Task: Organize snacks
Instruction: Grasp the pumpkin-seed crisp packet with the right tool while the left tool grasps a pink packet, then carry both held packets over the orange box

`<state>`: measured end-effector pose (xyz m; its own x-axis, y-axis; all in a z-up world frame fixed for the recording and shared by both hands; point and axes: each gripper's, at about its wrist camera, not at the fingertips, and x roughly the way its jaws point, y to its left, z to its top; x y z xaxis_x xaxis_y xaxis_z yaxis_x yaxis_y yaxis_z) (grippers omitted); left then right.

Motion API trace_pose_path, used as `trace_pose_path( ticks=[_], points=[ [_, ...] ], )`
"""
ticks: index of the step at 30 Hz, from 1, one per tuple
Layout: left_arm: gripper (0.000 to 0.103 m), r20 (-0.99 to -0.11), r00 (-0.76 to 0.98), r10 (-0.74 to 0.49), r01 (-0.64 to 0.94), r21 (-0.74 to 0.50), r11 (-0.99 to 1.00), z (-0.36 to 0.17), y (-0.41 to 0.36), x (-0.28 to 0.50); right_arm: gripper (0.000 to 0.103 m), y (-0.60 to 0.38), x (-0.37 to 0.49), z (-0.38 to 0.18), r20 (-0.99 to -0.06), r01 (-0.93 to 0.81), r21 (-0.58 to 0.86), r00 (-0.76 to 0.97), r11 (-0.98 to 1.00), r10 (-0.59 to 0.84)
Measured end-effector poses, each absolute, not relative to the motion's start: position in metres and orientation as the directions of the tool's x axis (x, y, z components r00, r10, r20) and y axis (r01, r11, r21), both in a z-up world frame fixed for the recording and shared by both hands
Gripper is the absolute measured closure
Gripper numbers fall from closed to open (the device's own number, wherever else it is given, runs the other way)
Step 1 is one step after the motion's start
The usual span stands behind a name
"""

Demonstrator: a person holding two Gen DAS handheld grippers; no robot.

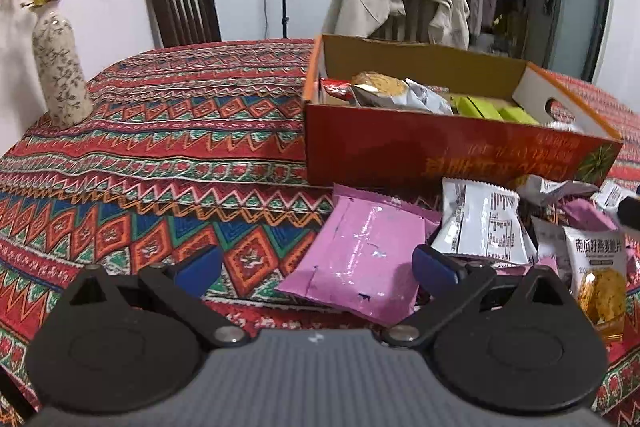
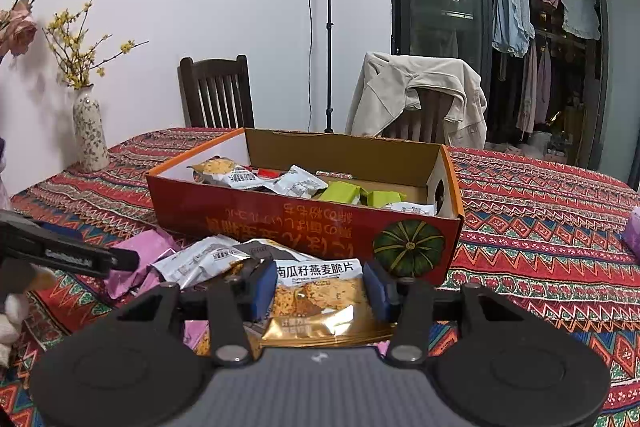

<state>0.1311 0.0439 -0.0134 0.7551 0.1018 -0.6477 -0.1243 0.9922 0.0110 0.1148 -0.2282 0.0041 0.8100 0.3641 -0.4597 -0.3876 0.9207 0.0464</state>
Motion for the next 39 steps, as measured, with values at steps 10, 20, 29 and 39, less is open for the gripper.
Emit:
trace_pose_path(
  ticks=[10,20,29,39],
  points=[
    [0.0,-0.661,0.745,0.095,-0.082,0.051,0.995,-0.02,0.032,0.14,0.056,-0.233,0.118,0.002,-0.455,-0.37,0.065,0.816,0.927,0.357],
    [0.038,-0.671,0.739,0.052,-0.052,0.02,0.998,-0.025,0.034,0.144,0.056,-0.236,0.121,0.001,-0.457,-0.362,0.078,0.815,0.929,0.356],
    [0.04,-0.639,0.768,0.048,-0.075,-0.014,0.997,-0.019,0.04,0.13,0.056,-0.238,0.118,0.005,-0.445,-0.36,0.076,0.822,0.93,0.355],
    [0.04,-0.532,0.845,0.053,-0.089,-0.042,0.995,0.021,0.043,0.113,0.056,-0.24,0.117,0.02,-0.401,-0.353,0.066,0.847,0.933,0.349]
  ],
)
